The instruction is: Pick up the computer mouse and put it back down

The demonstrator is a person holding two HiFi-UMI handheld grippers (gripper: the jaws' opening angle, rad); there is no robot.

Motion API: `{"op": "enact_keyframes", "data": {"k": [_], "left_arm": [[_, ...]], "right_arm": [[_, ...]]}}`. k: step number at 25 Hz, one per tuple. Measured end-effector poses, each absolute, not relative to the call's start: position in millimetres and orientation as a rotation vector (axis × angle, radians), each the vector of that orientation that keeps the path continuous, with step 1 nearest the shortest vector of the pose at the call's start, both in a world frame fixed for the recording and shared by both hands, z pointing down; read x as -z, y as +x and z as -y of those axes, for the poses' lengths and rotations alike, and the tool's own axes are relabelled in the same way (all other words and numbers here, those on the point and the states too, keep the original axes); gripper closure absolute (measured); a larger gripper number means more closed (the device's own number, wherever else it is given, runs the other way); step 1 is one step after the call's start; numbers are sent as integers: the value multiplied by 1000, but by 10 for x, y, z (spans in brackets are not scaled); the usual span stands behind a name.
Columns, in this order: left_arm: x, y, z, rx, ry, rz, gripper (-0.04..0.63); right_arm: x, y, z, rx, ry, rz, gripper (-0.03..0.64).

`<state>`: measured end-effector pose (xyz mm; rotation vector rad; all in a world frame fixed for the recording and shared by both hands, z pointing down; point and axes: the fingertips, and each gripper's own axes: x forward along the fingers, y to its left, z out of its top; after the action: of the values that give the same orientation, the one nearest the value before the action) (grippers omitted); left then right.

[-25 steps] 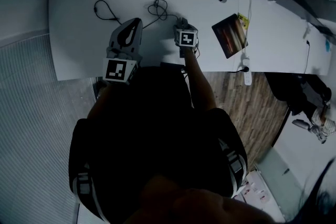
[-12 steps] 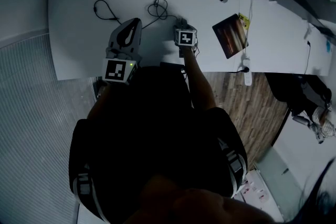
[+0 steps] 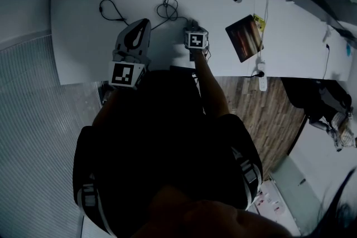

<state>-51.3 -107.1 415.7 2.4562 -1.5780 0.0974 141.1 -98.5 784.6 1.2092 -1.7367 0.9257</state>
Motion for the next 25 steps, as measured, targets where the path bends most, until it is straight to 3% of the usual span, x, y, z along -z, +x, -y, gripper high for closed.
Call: {"op": "enact_keyframes", "data": {"k": [25], "left_arm": [[-4075,-540,1031,-50,2491,1590,583]], "right_arm": [[-7818,1359,961,-897,1153,1765,295]]}}
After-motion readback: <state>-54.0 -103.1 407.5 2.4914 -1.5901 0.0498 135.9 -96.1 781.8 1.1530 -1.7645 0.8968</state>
